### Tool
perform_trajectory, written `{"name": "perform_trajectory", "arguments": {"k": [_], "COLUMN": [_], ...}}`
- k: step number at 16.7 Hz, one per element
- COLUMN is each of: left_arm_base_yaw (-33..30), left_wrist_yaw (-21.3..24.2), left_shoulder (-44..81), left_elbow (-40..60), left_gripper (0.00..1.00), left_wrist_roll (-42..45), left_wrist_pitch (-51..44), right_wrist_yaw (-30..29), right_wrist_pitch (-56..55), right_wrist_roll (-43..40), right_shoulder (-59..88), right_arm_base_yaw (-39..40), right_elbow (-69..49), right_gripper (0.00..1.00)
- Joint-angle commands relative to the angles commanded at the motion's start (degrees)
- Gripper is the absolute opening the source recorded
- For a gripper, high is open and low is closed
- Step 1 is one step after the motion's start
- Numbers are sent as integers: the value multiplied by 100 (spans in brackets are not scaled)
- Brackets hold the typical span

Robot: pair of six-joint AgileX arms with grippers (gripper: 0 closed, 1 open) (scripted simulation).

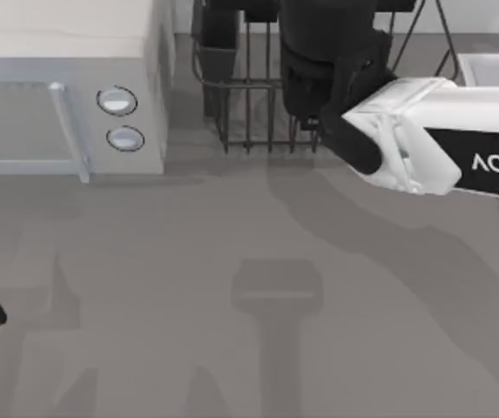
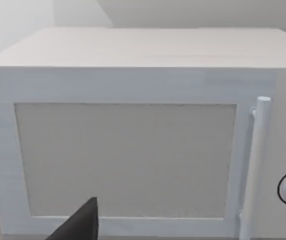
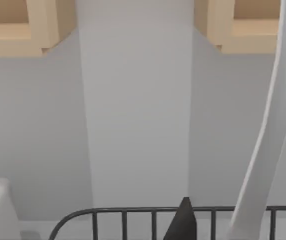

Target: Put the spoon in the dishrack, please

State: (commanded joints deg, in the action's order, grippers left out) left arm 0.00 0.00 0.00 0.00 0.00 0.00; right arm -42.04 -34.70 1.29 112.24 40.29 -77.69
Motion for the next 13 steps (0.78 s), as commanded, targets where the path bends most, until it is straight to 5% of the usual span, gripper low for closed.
{"name": "perform_trajectory", "arguments": {"k": [8, 13], "left_arm_base_yaw": [0, 0], "left_wrist_yaw": [0, 0], "left_shoulder": [0, 0], "left_elbow": [0, 0], "left_gripper": [100, 100], "left_wrist_roll": [0, 0], "left_wrist_pitch": [0, 0], "right_wrist_yaw": [393, 393], "right_wrist_pitch": [-545, -545], "right_wrist_roll": [-27, -27], "right_shoulder": [490, 490], "right_arm_base_yaw": [-408, -408], "right_elbow": [131, 131], "right_gripper": [0, 38]}}
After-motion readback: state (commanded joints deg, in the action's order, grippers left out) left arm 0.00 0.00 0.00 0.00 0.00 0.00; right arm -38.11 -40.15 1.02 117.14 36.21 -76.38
